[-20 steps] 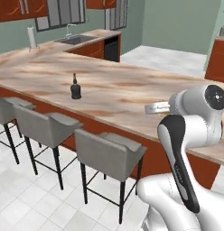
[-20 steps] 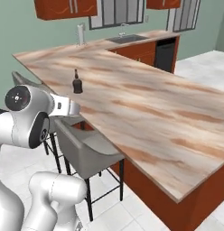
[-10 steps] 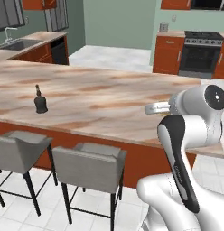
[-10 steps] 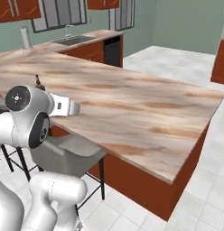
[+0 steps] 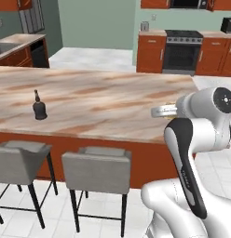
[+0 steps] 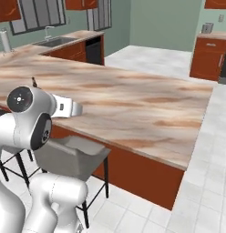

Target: Get the candle and the liquor from the cabinet and move them to the dining counter.

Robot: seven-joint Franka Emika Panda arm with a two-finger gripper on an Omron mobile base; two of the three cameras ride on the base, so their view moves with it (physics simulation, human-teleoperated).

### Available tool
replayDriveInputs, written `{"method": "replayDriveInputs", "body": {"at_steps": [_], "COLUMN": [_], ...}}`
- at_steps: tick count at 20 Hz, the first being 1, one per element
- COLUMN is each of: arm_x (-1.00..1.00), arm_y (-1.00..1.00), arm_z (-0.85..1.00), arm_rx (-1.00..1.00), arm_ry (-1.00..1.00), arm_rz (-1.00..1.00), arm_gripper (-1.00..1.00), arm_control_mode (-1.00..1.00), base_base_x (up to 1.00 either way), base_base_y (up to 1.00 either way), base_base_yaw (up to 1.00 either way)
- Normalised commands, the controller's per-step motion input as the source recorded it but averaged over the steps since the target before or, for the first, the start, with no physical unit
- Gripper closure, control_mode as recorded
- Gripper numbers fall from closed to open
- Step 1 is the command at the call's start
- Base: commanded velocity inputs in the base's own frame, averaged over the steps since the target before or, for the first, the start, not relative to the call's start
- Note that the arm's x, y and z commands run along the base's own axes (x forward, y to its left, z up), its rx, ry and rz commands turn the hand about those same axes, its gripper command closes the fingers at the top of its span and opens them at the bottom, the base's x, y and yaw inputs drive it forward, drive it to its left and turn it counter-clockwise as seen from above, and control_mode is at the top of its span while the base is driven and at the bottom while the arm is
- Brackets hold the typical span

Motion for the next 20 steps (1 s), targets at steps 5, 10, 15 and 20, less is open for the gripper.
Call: {"method": "replayDriveInputs", "body": {"at_steps": [5,10,15,20], "arm_x": [0.00,0.00,0.00,0.00], "arm_y": [0.00,0.00,0.00,0.00], "arm_z": [0.00,0.00,0.00,0.00], "arm_rx": [0.00,0.00,0.00,0.00], "arm_ry": [0.00,0.00,0.00,0.00], "arm_rz": [0.00,0.00,0.00,0.00], "arm_gripper": [1.00,1.00,1.00,1.00], "arm_control_mode": [1.00,1.00,1.00,1.00], "base_base_x": [-0.19,0.00,0.10,0.28], "base_base_y": [0.75,0.82,0.81,0.68], "base_base_yaw": [-0.13,-0.08,-0.09,-0.23]}}
